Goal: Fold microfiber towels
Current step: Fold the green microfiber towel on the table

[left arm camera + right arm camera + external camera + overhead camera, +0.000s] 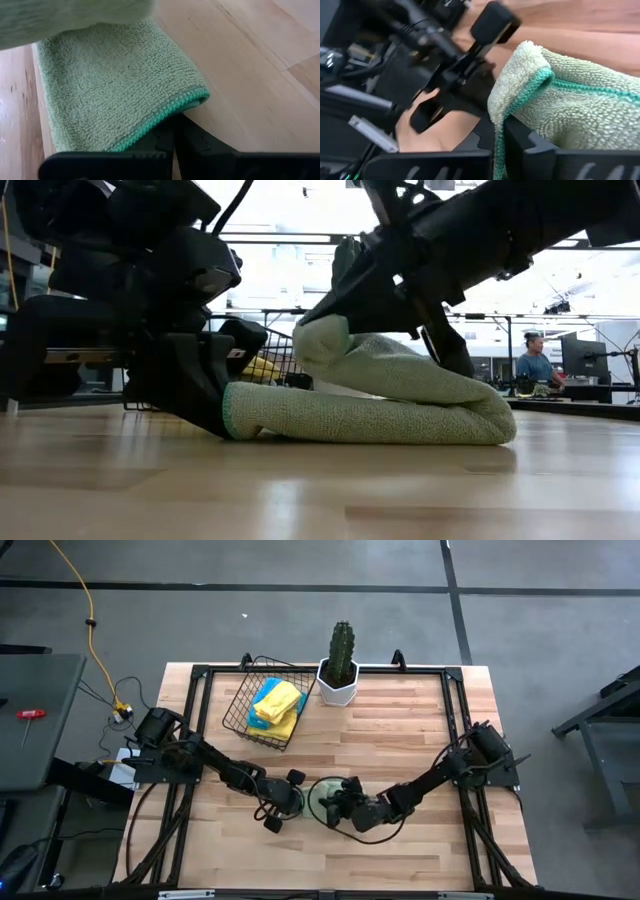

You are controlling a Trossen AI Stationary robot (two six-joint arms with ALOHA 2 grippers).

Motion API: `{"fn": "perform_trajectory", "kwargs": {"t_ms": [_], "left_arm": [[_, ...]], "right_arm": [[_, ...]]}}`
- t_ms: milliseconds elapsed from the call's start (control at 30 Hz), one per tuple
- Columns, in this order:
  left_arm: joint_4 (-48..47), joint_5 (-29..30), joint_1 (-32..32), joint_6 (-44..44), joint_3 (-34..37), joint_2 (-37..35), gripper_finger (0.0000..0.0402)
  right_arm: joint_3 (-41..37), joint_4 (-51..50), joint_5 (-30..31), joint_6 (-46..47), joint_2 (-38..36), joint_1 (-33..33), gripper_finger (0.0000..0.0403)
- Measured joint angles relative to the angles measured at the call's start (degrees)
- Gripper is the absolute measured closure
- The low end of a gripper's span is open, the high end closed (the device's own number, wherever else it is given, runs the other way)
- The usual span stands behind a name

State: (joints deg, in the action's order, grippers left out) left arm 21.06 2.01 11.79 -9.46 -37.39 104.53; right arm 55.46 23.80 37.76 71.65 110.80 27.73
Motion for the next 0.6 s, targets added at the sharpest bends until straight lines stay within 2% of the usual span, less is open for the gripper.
{"fn": "perform_trajectory", "kwargs": {"t_ms": [267, 500, 600], "left_arm": [[0.2, 0.2, 0.0, -0.1, 0.0, 0.0, 0.0401], [0.9, 0.3, 0.0, -0.1, 0.1, 0.0, 0.0401], [0.9, 0.3, 0.0, -0.1, 0.1, 0.0, 0.0401]], "right_arm": [[0.0, 4.2, -6.8, -3.2, 0.2, -0.7, 0.0403], [0.0, 3.2, -4.9, -3.1, 0.2, -1.3, 0.0401], [0.0, 3.2, -5.0, -3.5, 0.2, -1.7, 0.0380]]}}
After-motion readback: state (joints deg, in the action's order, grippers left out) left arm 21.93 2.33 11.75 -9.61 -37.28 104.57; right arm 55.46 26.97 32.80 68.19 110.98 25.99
